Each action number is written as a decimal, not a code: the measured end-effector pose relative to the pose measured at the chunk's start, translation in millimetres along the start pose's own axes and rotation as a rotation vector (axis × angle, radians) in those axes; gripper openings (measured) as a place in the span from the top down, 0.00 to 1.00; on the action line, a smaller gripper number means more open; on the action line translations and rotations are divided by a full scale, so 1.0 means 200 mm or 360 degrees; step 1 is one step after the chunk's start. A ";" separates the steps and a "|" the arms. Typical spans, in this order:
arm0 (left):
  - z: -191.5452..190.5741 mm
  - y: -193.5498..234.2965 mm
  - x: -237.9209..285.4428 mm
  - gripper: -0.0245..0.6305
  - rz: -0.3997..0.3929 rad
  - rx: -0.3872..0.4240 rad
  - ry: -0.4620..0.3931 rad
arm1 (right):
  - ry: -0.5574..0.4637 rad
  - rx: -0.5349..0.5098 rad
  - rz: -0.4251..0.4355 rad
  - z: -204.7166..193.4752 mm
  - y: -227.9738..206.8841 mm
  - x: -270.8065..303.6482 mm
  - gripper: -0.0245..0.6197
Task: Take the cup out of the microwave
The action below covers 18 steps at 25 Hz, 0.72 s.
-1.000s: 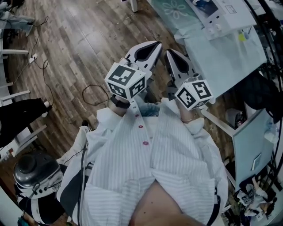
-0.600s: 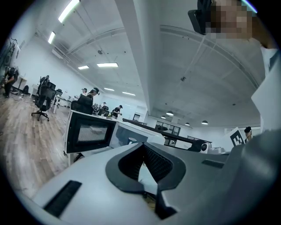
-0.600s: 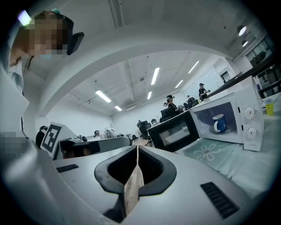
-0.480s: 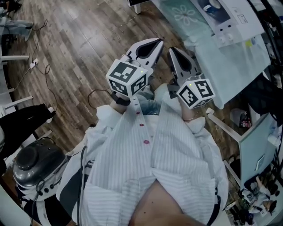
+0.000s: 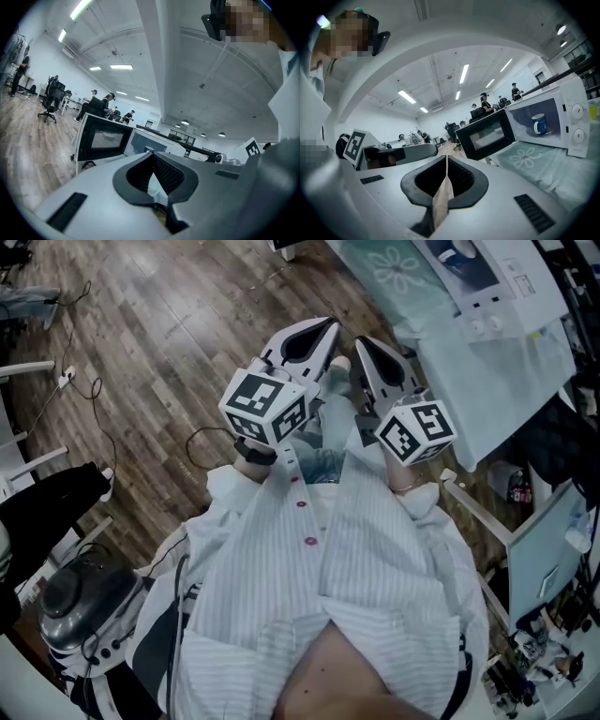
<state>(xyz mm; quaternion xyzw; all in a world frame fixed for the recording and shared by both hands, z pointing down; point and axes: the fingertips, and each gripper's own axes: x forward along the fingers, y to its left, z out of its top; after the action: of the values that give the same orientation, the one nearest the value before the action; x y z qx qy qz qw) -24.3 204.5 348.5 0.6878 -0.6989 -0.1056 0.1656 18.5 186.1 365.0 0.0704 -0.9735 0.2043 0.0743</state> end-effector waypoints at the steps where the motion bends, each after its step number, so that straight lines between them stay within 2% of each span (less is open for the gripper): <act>1: -0.01 0.04 0.04 0.95 0.0008 -0.0002 0.0004 | 0.0003 0.0005 -0.0001 -0.01 -0.04 0.04 0.90; 7: 0.00 0.20 0.26 0.95 0.0000 -0.0006 0.0020 | 0.0023 0.0009 -0.0026 0.01 -0.25 0.21 0.90; 13: 0.10 0.29 0.56 0.95 -0.0030 -0.0020 0.0041 | 0.0021 0.0035 -0.0073 0.19 -0.50 0.36 0.90; 18: 0.11 0.40 0.78 0.95 -0.0048 -0.0010 0.0077 | 0.0017 0.0061 -0.0088 0.23 -0.68 0.49 0.90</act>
<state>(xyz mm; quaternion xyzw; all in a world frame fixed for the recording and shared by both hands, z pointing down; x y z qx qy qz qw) -105.8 50.2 372.2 0.7000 -0.6840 -0.0935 0.1829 -60.8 34.1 393.4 0.0976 -0.9667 0.2213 0.0838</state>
